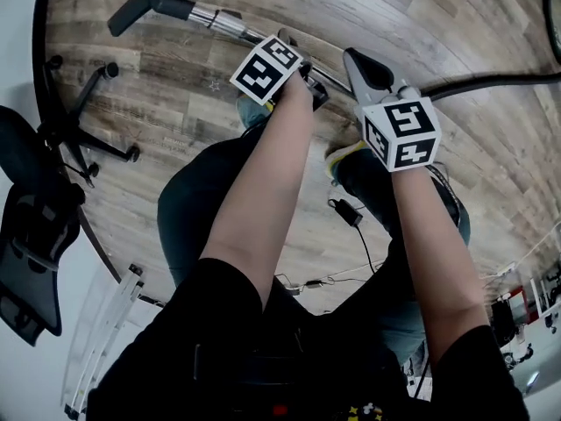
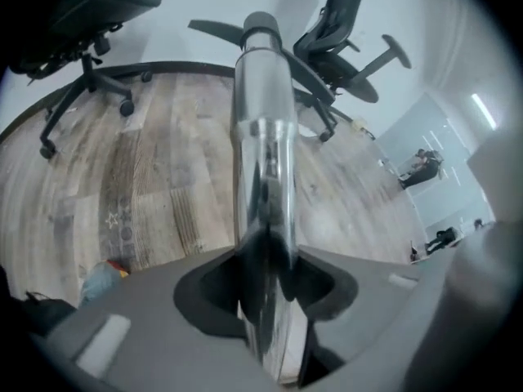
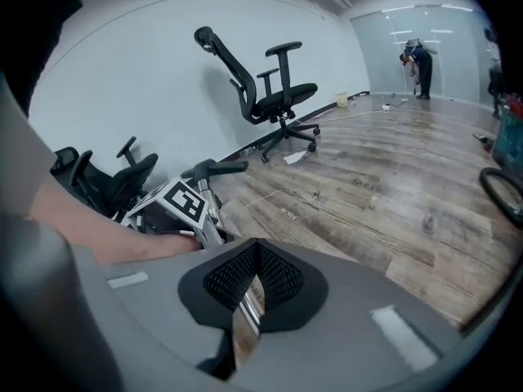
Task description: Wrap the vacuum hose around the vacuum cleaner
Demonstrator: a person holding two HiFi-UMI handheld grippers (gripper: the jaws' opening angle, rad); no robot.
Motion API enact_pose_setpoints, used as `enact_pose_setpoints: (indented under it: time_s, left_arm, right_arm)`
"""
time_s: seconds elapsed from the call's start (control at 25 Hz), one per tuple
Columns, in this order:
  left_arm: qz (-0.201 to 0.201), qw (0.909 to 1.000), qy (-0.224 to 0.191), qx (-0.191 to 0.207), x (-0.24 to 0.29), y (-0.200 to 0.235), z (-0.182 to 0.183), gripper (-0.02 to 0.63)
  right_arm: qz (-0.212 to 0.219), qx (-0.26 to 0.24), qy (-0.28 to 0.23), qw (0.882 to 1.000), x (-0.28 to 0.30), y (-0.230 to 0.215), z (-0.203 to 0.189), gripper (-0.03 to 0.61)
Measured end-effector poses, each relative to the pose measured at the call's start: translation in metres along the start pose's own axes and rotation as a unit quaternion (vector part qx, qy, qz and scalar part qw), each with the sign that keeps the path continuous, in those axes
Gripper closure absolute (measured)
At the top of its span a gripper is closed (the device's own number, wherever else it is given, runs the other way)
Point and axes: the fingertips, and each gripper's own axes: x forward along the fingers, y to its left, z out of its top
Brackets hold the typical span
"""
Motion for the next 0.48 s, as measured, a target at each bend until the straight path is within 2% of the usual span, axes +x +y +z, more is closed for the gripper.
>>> enact_pose_setpoints:
  time_s: [0.12,0.28,0.4,0.48]
  left_arm:
    - [-0.035,0.9980,-0.017,0.050,-0.079,-0.052,0.012,0.460]
    - [-0.084,0.9880,-0.032,0.126,-0.181,-0.139,0.024,0.462]
    - [-0.114,0.9745,-0.042,0.189,-0.258,-0.201,0.035,0.462]
    - [-0.138,0.9598,-0.060,0.237,-0.304,-0.248,0.052,0.462]
  right_arm:
    - [-0.003,0.017,-0.009,1.000,-0.076,0.022,0.033,0.555]
    - [-0.022,0.029,-0.034,0.999,-0.171,0.036,0.092,0.555]
    - [-0.047,0.040,-0.061,0.996,-0.230,0.045,0.143,0.554]
    - [-0.068,0.043,-0.090,0.993,-0.261,0.046,0.186,0.555]
